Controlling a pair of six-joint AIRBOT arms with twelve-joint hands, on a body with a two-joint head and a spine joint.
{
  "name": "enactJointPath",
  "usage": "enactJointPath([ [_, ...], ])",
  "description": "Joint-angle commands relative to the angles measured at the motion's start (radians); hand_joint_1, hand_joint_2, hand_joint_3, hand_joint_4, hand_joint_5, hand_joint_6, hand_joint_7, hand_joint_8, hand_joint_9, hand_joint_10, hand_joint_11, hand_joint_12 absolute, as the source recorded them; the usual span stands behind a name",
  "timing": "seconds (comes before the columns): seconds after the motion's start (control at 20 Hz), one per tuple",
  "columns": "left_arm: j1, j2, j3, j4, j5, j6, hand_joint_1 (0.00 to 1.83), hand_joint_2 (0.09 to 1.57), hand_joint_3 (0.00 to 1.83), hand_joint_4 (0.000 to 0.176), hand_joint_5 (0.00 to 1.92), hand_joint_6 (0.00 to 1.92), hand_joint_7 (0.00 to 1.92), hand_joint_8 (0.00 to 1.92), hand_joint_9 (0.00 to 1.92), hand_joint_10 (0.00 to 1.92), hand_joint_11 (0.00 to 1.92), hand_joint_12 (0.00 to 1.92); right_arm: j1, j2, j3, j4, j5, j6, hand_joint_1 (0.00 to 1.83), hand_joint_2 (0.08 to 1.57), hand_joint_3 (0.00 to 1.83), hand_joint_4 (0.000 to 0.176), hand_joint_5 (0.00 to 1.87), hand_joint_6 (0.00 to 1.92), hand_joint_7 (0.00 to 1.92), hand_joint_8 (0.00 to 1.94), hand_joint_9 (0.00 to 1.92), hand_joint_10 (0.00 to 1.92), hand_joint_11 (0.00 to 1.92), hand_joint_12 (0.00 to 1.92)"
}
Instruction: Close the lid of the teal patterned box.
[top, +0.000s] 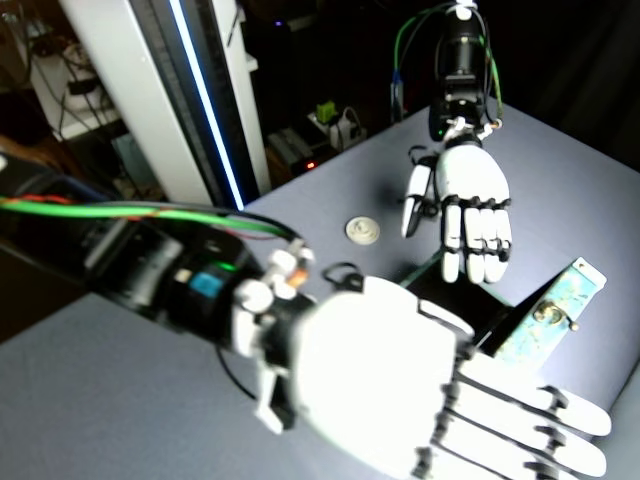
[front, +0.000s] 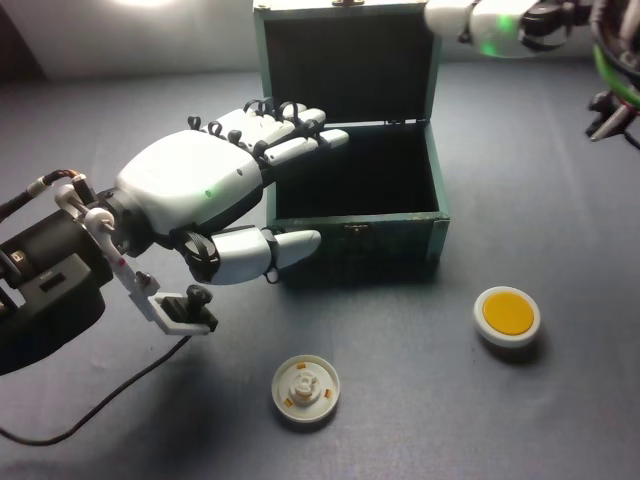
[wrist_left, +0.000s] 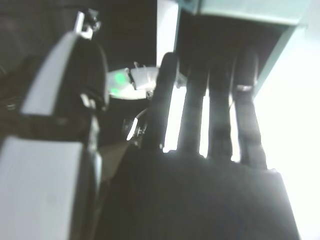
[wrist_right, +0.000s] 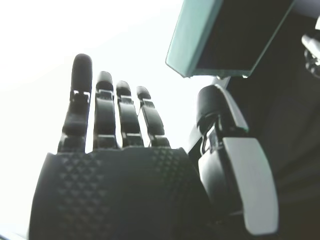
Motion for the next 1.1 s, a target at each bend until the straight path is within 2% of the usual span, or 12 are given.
enactJointPath([
  [0.0,-0.012,-0.002,0.006,-0.008,-0.115,-0.005,0.30,1.37,0.00,0.039,0.13,0.00,0.03,0.00,0.03,0.01,0.00,0.85,0.012,0.010,0.013,0.009,0.098,0.003,0.16,1.37,0.00,0.000,0.03,0.00,0.08,0.00,0.12,0.04,0.00,1.15],
  [0.05,-0.013,-0.003,0.007,-0.008,-0.115,-0.006,0.30,1.37,0.00,0.039,0.13,0.00,0.03,0.00,0.03,0.01,0.00,0.85,0.012,0.004,0.023,0.016,0.088,0.003,0.16,1.37,0.00,0.000,0.03,0.00,0.08,0.00,0.12,0.04,0.00,1.15],
  [0.2,-0.014,-0.003,0.008,-0.007,-0.117,-0.008,0.27,1.39,0.01,0.030,0.12,0.00,0.03,0.00,0.03,0.01,0.00,0.83,0.012,-0.006,0.036,0.020,0.067,0.003,0.22,1.38,0.00,0.000,0.05,0.01,0.18,0.02,0.21,0.06,0.00,1.40],
  [0.35,-0.018,-0.003,0.008,-0.007,-0.118,-0.008,0.21,1.39,0.00,0.024,0.11,0.00,0.02,0.00,0.03,0.01,0.00,0.75,0.011,-0.012,0.038,0.020,0.056,0.003,0.24,1.37,0.00,0.000,0.11,0.02,0.22,0.02,0.23,0.06,0.00,1.36],
  [0.55,-0.018,-0.007,0.011,-0.007,-0.118,-0.011,0.17,1.40,0.00,0.034,0.12,0.00,0.04,0.00,0.04,0.01,0.00,0.86,0.011,-0.026,0.044,0.017,0.043,0.003,0.22,1.34,0.00,0.000,0.15,0.02,0.00,0.00,0.00,0.00,0.00,1.35],
  [0.6,-0.019,-0.009,0.012,-0.007,-0.118,-0.012,0.15,1.40,0.00,0.043,0.11,0.00,0.02,0.00,0.03,0.00,0.00,0.90,0.008,-0.028,0.045,0.015,0.039,0.003,0.23,1.41,0.00,0.000,0.21,0.02,0.16,0.02,0.14,0.05,0.00,1.17],
  [0.65,-0.019,-0.010,0.013,-0.007,-0.118,-0.012,0.15,1.40,0.00,0.043,0.11,0.00,0.02,0.00,0.03,0.00,0.00,0.90,0.007,-0.028,0.045,0.015,0.039,0.003,0.23,1.41,0.00,0.000,0.21,0.02,0.16,0.02,0.14,0.05,0.00,1.17],
  [0.7,-0.019,-0.010,0.013,-0.007,-0.119,-0.013,0.15,1.39,0.00,0.034,0.11,0.00,0.03,0.00,0.03,0.01,0.00,0.90,0.005,-0.029,0.045,0.015,0.039,0.003,0.26,1.41,0.00,0.000,0.35,0.08,0.28,0.05,0.25,0.10,0.00,1.26],
  [0.75,-0.019,-0.010,0.013,-0.007,-0.119,-0.014,0.16,1.39,0.00,0.033,0.12,0.00,0.03,0.00,0.04,0.01,0.00,0.94,0.004,-0.029,0.045,0.015,0.038,0.003,0.26,1.41,0.00,0.000,0.44,0.12,0.39,0.07,0.35,0.16,0.00,1.46],
  [0.85,-0.019,-0.010,0.013,-0.010,-0.120,-0.015,0.21,1.38,0.00,0.042,0.12,0.00,0.03,0.00,0.04,0.01,0.00,0.96,0.003,-0.029,0.044,0.015,0.035,0.003,0.19,1.42,0.00,0.000,0.40,0.02,0.44,0.01,0.33,0.37,0.00,1.60],
  [1.0,-0.020,-0.010,0.015,-0.017,-0.123,-0.015,0.20,1.39,0.00,0.038,0.11,0.00,0.03,0.00,0.02,0.00,0.00,0.79,0.001,-0.028,0.037,0.009,0.034,0.003,0.14,1.45,0.00,0.000,0.33,0.00,0.33,0.00,0.23,0.21,0.00,1.27],
  [1.05,-0.019,-0.010,0.015,-0.020,-0.125,-0.015,0.17,1.39,0.00,0.037,0.10,0.00,0.02,0.00,0.02,0.00,0.00,0.84,0.001,-0.028,0.026,-0.006,0.035,0.003,0.16,1.45,0.00,0.000,0.39,0.02,0.40,0.02,0.31,0.20,0.00,1.37],
])
